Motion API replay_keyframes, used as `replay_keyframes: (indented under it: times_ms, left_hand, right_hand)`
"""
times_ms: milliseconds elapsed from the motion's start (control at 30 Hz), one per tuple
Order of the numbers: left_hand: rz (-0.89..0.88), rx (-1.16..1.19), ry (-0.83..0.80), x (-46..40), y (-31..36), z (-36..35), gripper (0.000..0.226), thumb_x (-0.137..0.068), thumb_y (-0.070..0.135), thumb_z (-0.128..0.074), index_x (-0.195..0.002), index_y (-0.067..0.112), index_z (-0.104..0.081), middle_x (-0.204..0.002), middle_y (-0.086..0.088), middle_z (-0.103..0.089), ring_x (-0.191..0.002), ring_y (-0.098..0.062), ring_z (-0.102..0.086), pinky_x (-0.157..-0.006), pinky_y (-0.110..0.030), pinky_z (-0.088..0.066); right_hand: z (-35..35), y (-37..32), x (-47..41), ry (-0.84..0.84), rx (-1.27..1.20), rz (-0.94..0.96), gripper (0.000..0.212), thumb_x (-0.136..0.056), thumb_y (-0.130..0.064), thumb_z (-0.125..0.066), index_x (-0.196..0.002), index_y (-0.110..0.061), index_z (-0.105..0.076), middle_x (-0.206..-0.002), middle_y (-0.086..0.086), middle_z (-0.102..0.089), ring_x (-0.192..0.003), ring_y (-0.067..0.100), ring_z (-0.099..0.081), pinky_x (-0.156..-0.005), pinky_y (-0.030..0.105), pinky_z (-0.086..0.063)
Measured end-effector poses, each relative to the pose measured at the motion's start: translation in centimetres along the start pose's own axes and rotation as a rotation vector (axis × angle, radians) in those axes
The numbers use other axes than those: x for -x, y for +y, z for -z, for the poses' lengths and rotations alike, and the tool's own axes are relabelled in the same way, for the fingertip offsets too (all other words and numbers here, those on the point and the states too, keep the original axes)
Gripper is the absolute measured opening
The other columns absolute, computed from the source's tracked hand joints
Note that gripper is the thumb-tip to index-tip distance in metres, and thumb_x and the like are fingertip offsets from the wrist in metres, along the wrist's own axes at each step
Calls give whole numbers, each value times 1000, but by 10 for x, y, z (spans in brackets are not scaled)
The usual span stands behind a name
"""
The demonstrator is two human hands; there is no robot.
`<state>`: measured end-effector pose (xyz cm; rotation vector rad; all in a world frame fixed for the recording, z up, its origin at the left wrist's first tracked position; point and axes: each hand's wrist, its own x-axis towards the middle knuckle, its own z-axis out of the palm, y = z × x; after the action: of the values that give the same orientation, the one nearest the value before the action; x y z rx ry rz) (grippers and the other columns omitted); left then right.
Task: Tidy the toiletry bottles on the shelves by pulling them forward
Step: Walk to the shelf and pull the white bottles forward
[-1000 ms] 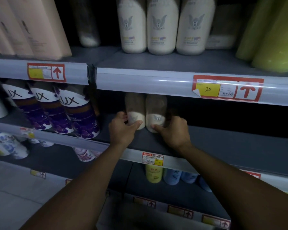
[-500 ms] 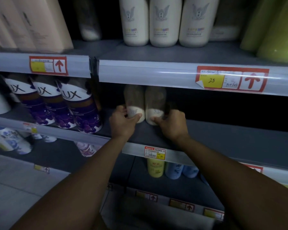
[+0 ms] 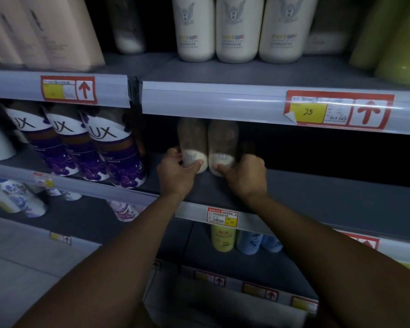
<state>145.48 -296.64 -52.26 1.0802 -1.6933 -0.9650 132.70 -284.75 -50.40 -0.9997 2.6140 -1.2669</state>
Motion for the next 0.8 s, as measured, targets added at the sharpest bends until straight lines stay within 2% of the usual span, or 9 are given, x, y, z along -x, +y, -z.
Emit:
replay_keyframes:
  times_ms: [200, 367, 533, 633, 700, 800]
  left_hand:
    - [-1, -13, 0, -1, -1, 0, 47, -64, 31, -96, -98, 24, -64, -106, -6, -78, -96, -16, -76, -88, -45, -63]
    - [-11, -13, -8, -1, 2, -1, 41, -70, 22, -95, -97, 24, -63, -106, -7, -78, -96, -17, -75, -89, -44, -63]
    - [-16, -28, -37, 1, 0, 1, 48, -64, 41, -88, -103, 25, -65, -108, -4, -78, -97, -16, -76, -89, -43, -63]
    - [-33, -59, -56, 5, 6, 6, 49, -71, 30, -92, -110, 18, -66, -109, -5, -77, -96, -16, -74, -89, -41, -63]
    - [-34, -51, -57, 7, 10, 11, 51, -76, 19, -92, -119, 11, -65, -108, -3, -73, -95, -15, -70, -88, -34, -60]
    - [-28, -44, -62, 14, 12, 21, 54, -80, 19, -90, -126, 10, -64, -107, 3, -66, -96, -15, -67, -78, -21, -53]
  right_hand:
    - [3, -2, 3, -7, 3, -7, 63, -74, -58, -87, -93, 1, -74, -98, 22, -74, -93, 39, -71, -79, 50, -61]
    - [4, -3, 3, -16, -6, 5, 62, -76, -55, -86, -92, 2, -72, -97, 24, -73, -94, 41, -70, -78, 49, -60]
    - [6, -2, 4, -40, -10, 27, 61, -77, -56, -84, -94, 1, -70, -97, 23, -73, -94, 41, -70, -77, 49, -60]
    - [9, 3, 8, -53, 26, 50, 57, -79, -57, -82, -93, -4, -66, -95, 19, -71, -94, 39, -70, -78, 47, -59]
    - [14, 7, 13, -59, 49, 81, 52, -83, -52, -81, -100, -7, -63, -103, 18, -69, -102, 39, -67, -84, 45, -57]
    - [30, 11, 24, -90, 67, 130, 54, -89, -45, -78, -122, -9, -57, -123, 17, -63, -117, 37, -60, -96, 44, -51]
